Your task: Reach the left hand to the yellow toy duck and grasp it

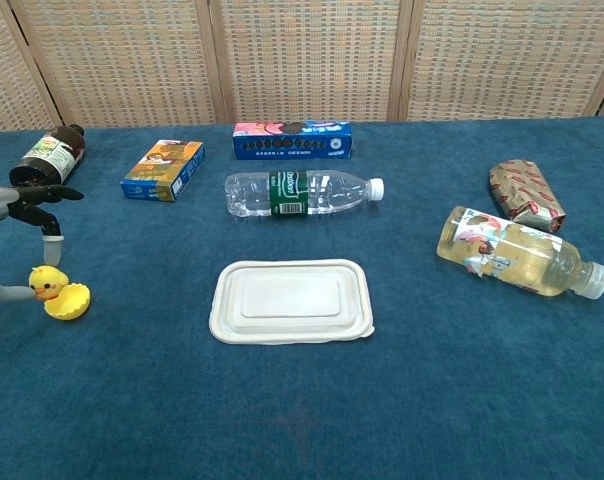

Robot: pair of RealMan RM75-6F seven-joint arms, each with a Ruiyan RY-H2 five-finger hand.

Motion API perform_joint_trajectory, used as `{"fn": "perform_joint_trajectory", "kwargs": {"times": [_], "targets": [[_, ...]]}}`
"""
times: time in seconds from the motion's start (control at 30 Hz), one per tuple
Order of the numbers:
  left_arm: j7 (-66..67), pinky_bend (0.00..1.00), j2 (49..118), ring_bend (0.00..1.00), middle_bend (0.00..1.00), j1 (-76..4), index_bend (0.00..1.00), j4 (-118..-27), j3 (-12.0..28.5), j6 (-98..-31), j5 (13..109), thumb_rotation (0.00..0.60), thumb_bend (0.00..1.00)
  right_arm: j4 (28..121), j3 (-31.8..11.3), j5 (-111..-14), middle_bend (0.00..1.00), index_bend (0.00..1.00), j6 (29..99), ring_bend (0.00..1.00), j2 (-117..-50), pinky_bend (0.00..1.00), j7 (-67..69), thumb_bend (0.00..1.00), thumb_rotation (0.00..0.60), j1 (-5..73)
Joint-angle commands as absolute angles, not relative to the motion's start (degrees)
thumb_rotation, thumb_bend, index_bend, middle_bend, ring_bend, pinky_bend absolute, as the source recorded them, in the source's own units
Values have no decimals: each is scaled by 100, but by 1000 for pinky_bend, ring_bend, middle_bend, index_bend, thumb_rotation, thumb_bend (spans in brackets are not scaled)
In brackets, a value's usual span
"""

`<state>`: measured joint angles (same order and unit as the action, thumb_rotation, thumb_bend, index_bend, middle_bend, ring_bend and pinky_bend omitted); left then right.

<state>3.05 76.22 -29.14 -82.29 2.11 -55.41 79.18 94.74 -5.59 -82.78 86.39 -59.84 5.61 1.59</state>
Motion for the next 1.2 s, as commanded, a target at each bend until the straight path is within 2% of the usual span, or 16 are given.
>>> {"fn": "perform_joint_trajectory", "kwargs": {"times": [0.03,0.63,0.73,0.87,0.97,1.1,1.2], "targets": [[398,0,7720,0,0,-2973,558,-8171,248,-5458,7831,600,297,9475,-560,-8262,0,0,8615,0,-5988,0,544,0,600,167],[880,0,8058,0,0,-3128,545,-7999,315,-5218,7336,600,296,9466,-569,-8221,0,0,8605,0,-5987,0,559,0,600,157],[916,0,8071,0,0,-3138,434,-7984,321,-5191,7262,600,296,9468,-567,-8231,0,0,8608,0,-5985,0,557,0,600,156],[906,0,8049,0,0,-3153,198,-8006,320,-5162,7226,600,290,9469,-570,-8223,0,0,8603,0,-5983,0,559,0,600,157],[856,0,7976,0,0,-3161,30,-8072,299,-5124,7234,600,241,9471,-572,-8224,0,0,8607,0,-5982,0,560,0,600,156],[704,0,7794,0,0,-3114,0,-8249,293,-5231,7330,600,140,9474,-570,-8235,0,0,8615,0,-5983,0,555,0,600,153],[412,0,7456,0,0,-2945,0,-8568,331,-5600,7496,600,61,9491,-562,-8267,0,0,8630,0,-5979,0,560,0,600,151]]}}
